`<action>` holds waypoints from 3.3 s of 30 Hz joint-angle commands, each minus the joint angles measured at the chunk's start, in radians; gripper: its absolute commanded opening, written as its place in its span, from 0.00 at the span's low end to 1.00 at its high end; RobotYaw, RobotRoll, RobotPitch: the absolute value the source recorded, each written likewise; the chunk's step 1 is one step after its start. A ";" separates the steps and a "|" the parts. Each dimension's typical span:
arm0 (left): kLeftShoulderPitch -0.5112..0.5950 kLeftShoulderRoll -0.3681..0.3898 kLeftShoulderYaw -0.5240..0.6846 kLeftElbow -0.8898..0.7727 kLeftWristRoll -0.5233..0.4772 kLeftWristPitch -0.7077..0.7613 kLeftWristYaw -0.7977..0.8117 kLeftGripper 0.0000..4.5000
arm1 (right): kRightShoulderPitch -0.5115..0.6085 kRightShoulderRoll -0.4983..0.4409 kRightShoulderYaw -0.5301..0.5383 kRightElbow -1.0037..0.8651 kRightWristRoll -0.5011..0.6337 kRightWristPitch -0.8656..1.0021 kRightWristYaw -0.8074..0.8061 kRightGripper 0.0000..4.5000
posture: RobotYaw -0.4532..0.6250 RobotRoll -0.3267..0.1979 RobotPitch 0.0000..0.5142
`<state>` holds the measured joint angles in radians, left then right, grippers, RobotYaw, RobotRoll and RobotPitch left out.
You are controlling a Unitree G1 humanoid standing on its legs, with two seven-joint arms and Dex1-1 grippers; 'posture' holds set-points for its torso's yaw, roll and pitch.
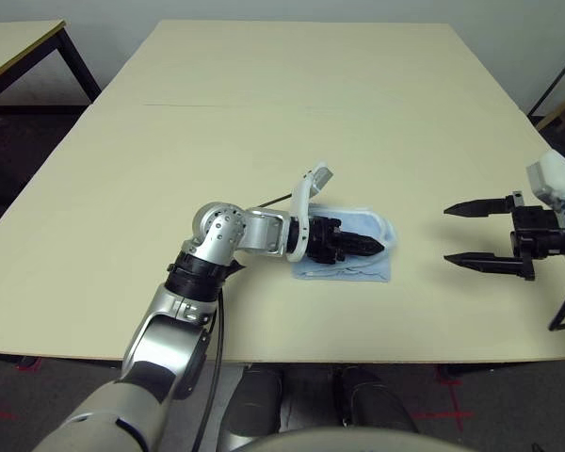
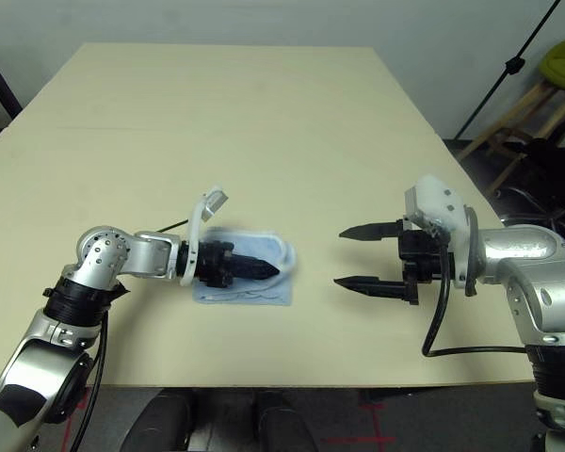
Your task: Fold the towel and set it aside.
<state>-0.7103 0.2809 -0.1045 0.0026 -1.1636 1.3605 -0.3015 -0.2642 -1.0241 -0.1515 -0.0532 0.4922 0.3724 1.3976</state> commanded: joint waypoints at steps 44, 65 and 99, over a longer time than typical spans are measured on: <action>0.321 0.102 -0.155 0.044 0.786 -0.803 -0.464 0.00 | -0.088 0.456 0.310 0.147 -0.178 -0.084 -0.269 0.00 | 0.55 0.62 0.23; 0.168 0.018 -0.050 0.153 0.811 -0.839 -0.443 0.00 | -0.195 0.537 0.197 0.199 -0.065 -0.021 -0.321 0.00 | 0.55 0.62 0.24; 0.344 0.241 0.155 0.043 0.745 -1.064 -0.690 0.99 | -0.278 0.370 -0.178 0.190 0.265 1.005 -0.678 1.00 | 0.55 0.62 0.25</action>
<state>-0.3858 0.5021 0.0360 0.0808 -0.4038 0.2964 -0.9609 -0.5288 -0.6346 -0.2970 0.1187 0.7339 1.2842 0.7444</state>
